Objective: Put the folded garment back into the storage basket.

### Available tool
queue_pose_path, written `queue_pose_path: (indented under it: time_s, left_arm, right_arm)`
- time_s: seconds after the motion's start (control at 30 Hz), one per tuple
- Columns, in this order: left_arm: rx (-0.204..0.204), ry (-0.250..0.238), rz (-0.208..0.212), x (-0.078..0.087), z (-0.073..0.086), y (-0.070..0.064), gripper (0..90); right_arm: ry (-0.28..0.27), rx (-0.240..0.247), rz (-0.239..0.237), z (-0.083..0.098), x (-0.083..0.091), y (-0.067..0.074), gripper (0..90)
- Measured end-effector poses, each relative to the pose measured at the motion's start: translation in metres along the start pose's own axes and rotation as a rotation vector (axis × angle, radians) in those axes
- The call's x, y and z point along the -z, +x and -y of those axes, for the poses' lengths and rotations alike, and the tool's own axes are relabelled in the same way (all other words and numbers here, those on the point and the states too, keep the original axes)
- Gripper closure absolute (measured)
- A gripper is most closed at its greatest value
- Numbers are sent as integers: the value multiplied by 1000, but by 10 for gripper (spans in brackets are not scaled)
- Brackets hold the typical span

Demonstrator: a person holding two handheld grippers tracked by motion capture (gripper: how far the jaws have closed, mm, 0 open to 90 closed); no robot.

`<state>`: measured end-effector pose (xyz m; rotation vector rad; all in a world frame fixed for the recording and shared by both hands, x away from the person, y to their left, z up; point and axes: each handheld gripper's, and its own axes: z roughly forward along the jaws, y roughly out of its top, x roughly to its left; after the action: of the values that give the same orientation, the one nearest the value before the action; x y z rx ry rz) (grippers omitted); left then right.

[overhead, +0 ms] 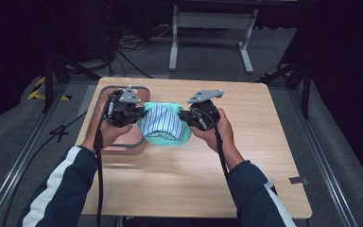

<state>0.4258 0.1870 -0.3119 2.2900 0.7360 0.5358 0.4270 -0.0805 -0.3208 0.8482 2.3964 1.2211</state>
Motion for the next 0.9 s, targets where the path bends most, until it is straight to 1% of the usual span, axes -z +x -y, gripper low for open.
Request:
queue_pose_path:
  time_s: [0.03,0.1,0.13,0.2,0.27,0.33,0.37,0.43,0.53,0.57,0.6,0.63,0.67,0.83,0.87,0.9]
  left_arm:
    - [7,-1,0,2,2,2,839]
    - [12,-2,-18,6,5,5,839]
    - [20,-5,-17,7,6,6,839]
    - [18,6,-35,11,9,9,839]
    - [23,5,-41,14,12,12,840]
    - [40,6,-50,17,15,16,840]
    - [38,11,-62,19,16,19,840]
    - [51,14,-64,21,19,22,840]
    - [58,17,-87,26,22,28,840]
    - [59,18,-86,27,23,30,840]
    - [68,18,-87,28,24,32,840]
    - [58,23,-101,30,25,34,840]
    - [69,22,-103,32,26,34,840]
    - [74,39,-119,40,31,41,840]
    - [76,34,-123,41,32,42,840]
    - [87,33,-125,43,35,44,840]
  right_arm:
    - [-1,1,-5,-2,-2,2,867]
    - [2,8,-10,-8,-7,6,866]
    - [0,8,-15,-11,-9,7,867]
    - [2,16,-19,-16,-14,10,866]
    - [0,22,-25,-20,-18,14,867]
    - [0,24,-32,-25,-24,18,867]
    - [0,28,-36,-27,-26,19,867]
    - [1,38,-42,-31,-31,22,866]
    - [1,44,-51,-37,-39,27,867]
    - [-1,47,-55,-39,-41,28,867]
    - [0,47,-55,-41,-43,29,866]
    - [-2,49,-59,-43,-44,30,867]
    - [-3,50,-63,-45,-47,32,866]
    - [-3,55,-75,-52,-55,37,867]
    - [-3,57,-76,-54,-58,39,866]
    - [0,60,-86,-57,-63,42,866]
